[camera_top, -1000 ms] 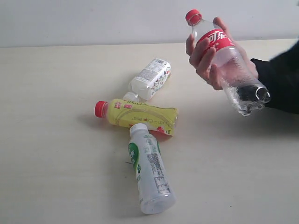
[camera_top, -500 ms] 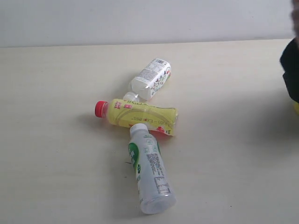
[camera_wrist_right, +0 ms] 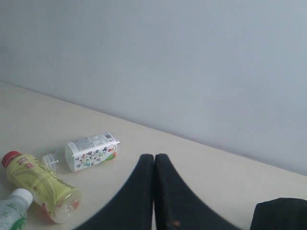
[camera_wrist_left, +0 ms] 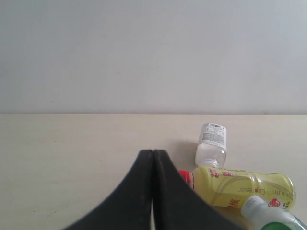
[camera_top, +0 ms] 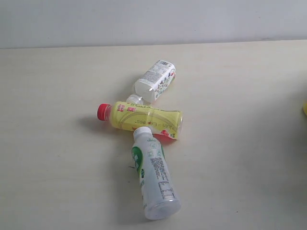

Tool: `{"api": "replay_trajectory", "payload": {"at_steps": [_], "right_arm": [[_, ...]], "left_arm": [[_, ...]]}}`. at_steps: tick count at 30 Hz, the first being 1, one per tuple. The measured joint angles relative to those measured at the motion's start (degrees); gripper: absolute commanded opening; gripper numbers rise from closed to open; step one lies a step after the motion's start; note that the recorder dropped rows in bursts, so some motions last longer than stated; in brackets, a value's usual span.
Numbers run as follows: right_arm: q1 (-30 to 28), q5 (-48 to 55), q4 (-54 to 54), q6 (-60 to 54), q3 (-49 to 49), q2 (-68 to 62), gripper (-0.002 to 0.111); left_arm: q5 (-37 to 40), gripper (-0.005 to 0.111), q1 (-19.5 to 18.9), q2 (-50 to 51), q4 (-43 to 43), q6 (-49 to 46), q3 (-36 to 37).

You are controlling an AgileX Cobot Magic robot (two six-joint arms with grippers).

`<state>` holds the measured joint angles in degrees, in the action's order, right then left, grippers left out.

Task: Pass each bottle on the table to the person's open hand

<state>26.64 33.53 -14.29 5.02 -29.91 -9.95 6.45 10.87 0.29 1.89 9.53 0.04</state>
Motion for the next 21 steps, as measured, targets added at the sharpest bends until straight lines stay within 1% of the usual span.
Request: {"api": "replay_trajectory", "payload": {"at_steps": [11,21], "right_arm": [[0.0,0.0,0.4,0.5,0.0,4.8,0.0],[0.0,0.0,1.3,0.5,0.0,5.1,0.0]], "left_arm": [[0.0,0.0,0.0,0.0,0.0,0.0,0.0],[0.0,0.0,0.0,0.0,0.0,0.0,0.0]]}}
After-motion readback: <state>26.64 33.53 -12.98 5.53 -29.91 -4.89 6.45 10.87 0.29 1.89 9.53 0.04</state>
